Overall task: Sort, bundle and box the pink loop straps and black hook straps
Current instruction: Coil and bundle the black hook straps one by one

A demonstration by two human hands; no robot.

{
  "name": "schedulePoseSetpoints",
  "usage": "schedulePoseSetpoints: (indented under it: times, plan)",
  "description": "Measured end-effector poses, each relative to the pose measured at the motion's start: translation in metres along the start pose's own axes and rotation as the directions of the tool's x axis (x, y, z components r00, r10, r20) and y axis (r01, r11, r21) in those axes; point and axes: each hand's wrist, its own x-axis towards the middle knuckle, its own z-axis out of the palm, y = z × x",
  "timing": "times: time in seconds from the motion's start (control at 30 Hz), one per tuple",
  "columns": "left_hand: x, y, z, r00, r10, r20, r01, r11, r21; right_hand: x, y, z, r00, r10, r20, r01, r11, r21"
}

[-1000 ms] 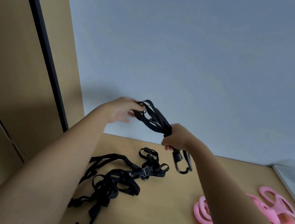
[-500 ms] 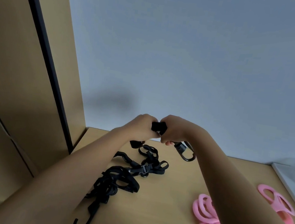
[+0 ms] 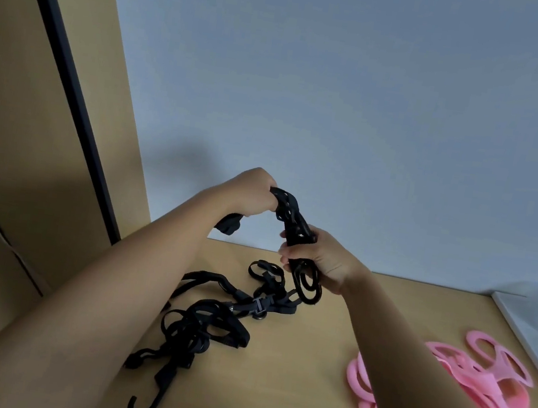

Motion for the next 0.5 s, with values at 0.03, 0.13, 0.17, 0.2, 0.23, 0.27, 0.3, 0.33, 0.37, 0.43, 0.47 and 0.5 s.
schedulePoseSetpoints:
  times: [0.03,0.13,0.17,0.2,0.23,0.27,0.3,0.33,0.37,0.43,0.47,0.5]
  plan:
    - [0.001,-0.002,0.000,1.000,-0.011,-0.018,0.011,1.000,0.000,0.001,0.002,0.001,1.000,-0.008,-0.013,0.008,1.000,0.011]
    - [0.003,-0.006,0.001,0.999,-0.030,-0.036,0.031,0.999,0.042,0.004,0.005,0.004,1.000,0.011,-0.002,-0.012,0.987,-0.163]
    - [0.003,-0.007,0.001,0.999,-0.032,-0.037,0.035,0.997,0.075,0.004,0.006,0.005,0.999,0.032,0.022,-0.027,0.973,-0.229]
    - [0.003,-0.008,0.001,0.999,-0.033,-0.041,0.038,0.992,0.117,0.005,0.007,0.005,0.997,0.058,0.050,-0.043,0.965,-0.259]
    - [0.004,-0.008,0.000,0.998,-0.030,-0.053,0.039,0.986,0.161,0.006,0.008,0.006,0.994,0.082,0.072,-0.061,0.963,-0.263]
    - [0.003,-0.008,0.000,0.997,-0.024,-0.075,0.039,0.978,0.204,0.006,0.009,0.005,0.990,0.106,0.089,-0.080,0.964,-0.252]
    - [0.003,-0.006,0.000,0.994,-0.013,-0.105,0.038,0.969,0.244,0.006,0.008,0.005,0.986,0.129,0.108,-0.099,0.965,-0.243]
    - [0.002,-0.005,-0.001,0.991,0.004,-0.137,0.035,0.960,0.279,0.006,0.007,0.005,0.980,0.156,0.122,-0.124,0.964,-0.234]
    - [0.002,-0.003,-0.001,0.986,0.023,-0.167,0.029,0.953,0.302,0.005,0.006,0.005,0.975,0.178,0.133,-0.145,0.964,-0.222]
    - [0.001,0.001,-0.001,0.974,0.057,-0.220,0.015,0.950,0.311,0.005,0.006,0.005,0.970,0.189,0.152,-0.165,0.974,-0.156]
    - [0.001,0.002,-0.001,0.968,0.064,-0.242,0.013,0.953,0.304,0.006,0.007,0.005,0.971,0.181,0.158,-0.167,0.981,-0.100]
    - [0.001,0.002,-0.001,0.964,0.065,-0.259,0.016,0.954,0.300,0.006,0.008,0.005,0.973,0.170,0.153,-0.165,0.985,-0.048]
